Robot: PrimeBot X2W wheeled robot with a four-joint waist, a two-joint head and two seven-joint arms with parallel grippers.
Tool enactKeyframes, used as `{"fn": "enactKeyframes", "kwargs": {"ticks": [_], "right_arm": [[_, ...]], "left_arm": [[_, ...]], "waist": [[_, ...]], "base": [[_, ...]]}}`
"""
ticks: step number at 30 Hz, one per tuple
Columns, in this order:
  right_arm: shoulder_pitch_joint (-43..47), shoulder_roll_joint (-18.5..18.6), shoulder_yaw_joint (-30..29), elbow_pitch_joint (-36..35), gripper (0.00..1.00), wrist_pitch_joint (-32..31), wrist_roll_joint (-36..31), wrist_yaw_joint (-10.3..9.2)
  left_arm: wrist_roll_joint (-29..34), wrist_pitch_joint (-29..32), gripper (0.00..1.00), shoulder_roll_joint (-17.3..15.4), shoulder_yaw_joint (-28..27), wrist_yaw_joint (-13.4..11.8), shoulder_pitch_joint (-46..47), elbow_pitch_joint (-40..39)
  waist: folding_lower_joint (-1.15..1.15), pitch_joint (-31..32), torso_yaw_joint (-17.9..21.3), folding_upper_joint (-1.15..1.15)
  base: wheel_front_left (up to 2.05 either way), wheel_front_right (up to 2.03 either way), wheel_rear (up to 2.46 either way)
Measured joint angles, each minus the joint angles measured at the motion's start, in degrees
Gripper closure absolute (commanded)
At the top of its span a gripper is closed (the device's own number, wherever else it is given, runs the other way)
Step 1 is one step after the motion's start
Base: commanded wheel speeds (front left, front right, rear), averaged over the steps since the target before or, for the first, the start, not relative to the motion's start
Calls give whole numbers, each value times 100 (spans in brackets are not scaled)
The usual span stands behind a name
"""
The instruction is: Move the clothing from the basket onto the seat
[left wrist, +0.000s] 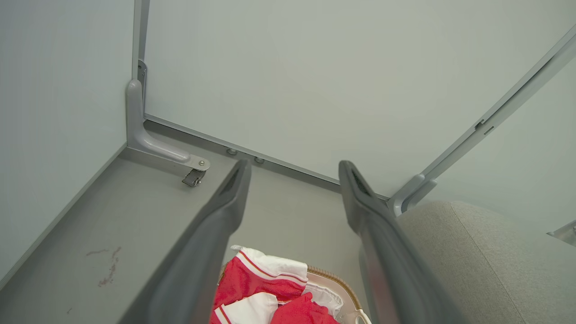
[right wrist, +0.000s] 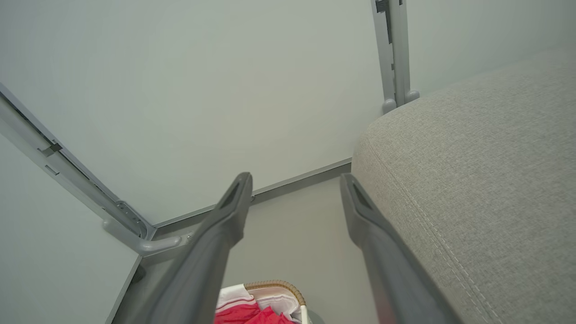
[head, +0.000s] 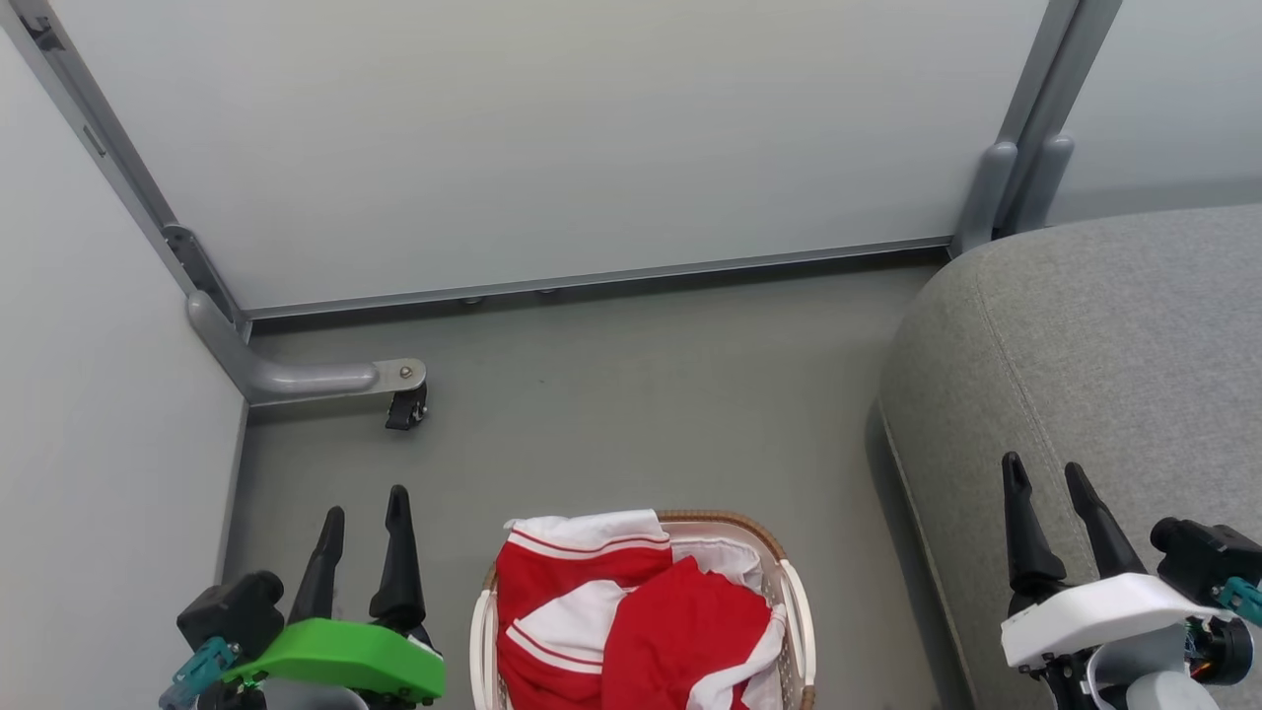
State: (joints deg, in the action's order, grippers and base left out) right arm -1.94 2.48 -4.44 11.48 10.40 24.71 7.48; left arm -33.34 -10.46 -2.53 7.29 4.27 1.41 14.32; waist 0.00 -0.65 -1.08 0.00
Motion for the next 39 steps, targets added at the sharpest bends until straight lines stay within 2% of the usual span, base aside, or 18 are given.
{"fn": "enactKeyframes", "kwargs": {"ticks": [39], "right_arm": [[83, 20, 74, 43, 0, 436, -1644, 0]], "left_arm": [[1310, -431, 0, -15, 270, -34, -80, 358]], "waist": [[0, -39, -82, 0]], "base": [[0, 0, 0]]}}
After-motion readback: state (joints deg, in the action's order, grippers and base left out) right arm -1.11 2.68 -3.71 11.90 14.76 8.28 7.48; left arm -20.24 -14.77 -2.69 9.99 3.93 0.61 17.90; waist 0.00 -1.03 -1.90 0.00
